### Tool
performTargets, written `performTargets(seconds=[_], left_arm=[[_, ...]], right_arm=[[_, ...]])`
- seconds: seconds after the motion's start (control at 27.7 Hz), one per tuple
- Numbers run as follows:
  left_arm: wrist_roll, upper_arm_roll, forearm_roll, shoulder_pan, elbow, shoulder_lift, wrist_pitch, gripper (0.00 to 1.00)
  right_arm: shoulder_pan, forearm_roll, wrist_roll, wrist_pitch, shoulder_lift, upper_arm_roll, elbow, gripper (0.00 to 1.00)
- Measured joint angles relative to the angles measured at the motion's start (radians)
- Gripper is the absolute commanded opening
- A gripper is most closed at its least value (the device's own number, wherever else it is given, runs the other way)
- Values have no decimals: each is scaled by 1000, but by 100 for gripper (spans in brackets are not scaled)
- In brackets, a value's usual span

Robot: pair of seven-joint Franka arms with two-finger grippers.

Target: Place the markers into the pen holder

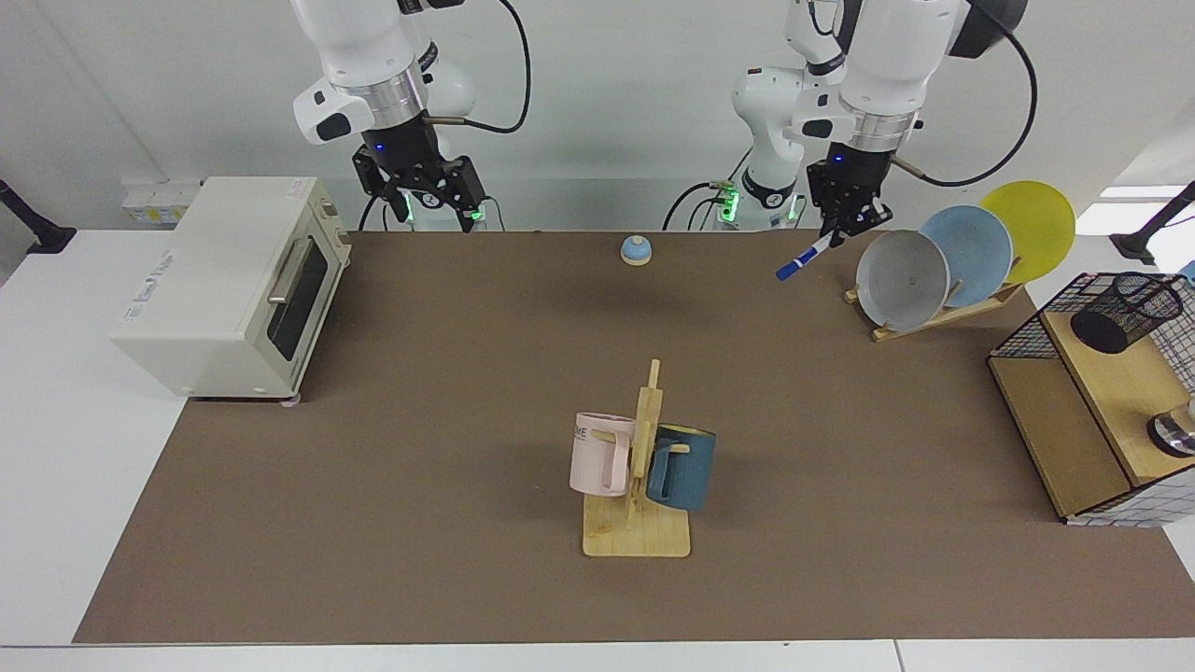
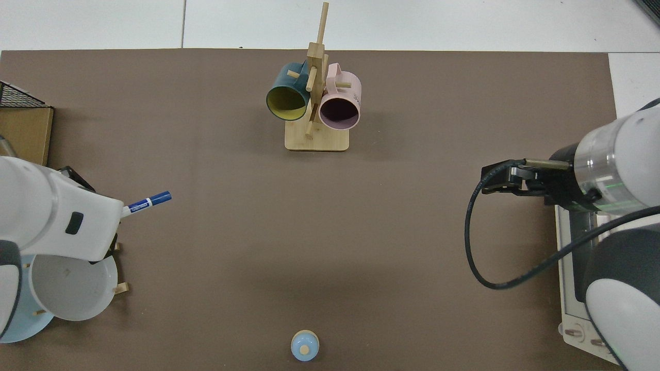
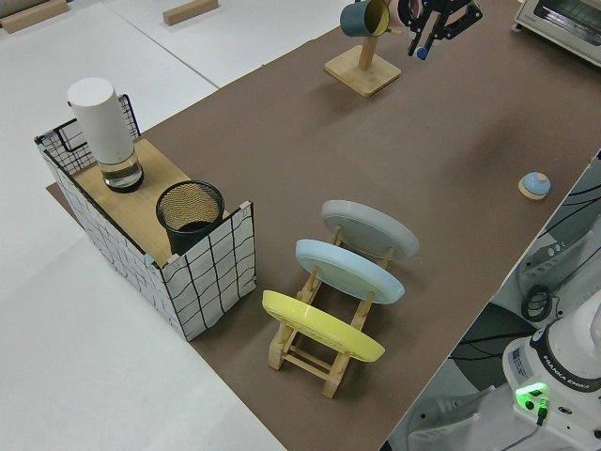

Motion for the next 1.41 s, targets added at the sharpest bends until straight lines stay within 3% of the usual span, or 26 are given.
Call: performTargets(seconds=[0.22, 0.72, 1.01, 1.41], left_arm=[[-3, 46, 69, 3, 45, -1, -24, 0], [6, 54, 283, 3, 66, -1, -46, 0], [83, 89, 346, 5, 70, -1, -46, 0], [233, 145, 429, 17, 92, 6, -11, 0]], right_arm=[[-21, -28, -135, -1, -1, 0, 0, 100], [-22, -29, -164, -18, 6, 4, 33, 100], [-28, -32, -173, -68, 38, 4, 95, 100], [-64, -38, -173, -92, 47, 3, 105, 100]])
